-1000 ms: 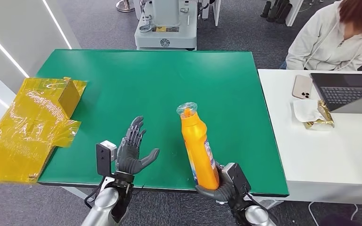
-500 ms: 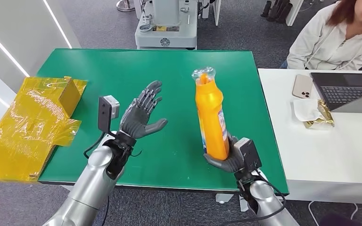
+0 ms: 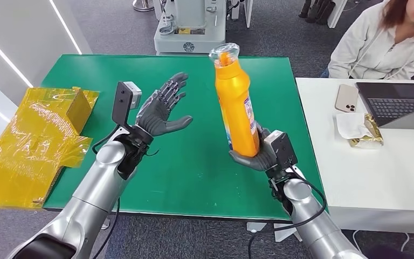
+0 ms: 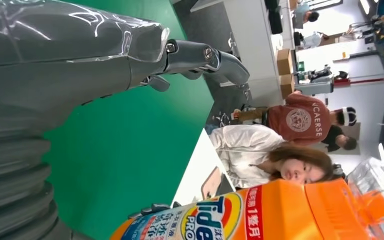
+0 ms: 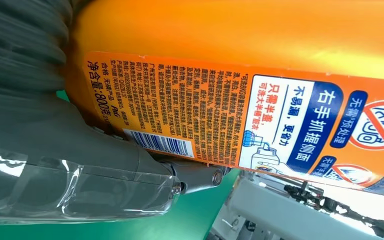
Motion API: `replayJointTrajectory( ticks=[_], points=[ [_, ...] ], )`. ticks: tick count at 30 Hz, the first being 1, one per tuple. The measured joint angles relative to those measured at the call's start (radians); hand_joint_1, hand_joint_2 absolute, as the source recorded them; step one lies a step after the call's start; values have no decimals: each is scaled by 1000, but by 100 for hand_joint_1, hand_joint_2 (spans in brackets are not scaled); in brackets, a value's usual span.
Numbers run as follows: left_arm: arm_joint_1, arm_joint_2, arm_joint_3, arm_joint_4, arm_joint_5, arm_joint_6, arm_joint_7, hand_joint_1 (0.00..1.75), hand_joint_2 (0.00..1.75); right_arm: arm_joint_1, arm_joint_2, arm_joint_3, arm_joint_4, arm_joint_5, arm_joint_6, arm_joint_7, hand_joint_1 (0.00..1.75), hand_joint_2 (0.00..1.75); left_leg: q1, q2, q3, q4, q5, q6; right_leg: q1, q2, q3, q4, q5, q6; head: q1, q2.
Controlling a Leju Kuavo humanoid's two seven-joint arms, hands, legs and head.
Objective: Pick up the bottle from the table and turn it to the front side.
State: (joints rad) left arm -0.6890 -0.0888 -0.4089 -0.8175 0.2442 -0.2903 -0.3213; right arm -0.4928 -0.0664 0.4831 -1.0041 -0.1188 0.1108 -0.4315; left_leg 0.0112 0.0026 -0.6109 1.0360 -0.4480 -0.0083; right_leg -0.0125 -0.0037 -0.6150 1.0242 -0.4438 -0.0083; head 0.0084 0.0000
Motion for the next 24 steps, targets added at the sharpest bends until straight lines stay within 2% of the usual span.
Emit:
replayJointTrajectory(
  ticks=[8,16,24],
  points=[
    [-77,6,-30,98,28,-67,39,0,175,-75,55,63,99,70,-50,27,175,175,0,0,0,0,0,0,0,0,-1,0,0,0,0,0],
    [-104,8,-38,141,30,-71,41,0,175,-102,70,85,146,78,-51,28,175,175,0,0,-1,0,0,0,0,0,-1,0,0,0,0,0],
    [-161,7,-43,187,105,-139,90,0,175,-155,105,115,203,141,-83,33,175,175,0,0,-1,0,0,0,0,0,-1,1,0,0,0,0]
  ],
)
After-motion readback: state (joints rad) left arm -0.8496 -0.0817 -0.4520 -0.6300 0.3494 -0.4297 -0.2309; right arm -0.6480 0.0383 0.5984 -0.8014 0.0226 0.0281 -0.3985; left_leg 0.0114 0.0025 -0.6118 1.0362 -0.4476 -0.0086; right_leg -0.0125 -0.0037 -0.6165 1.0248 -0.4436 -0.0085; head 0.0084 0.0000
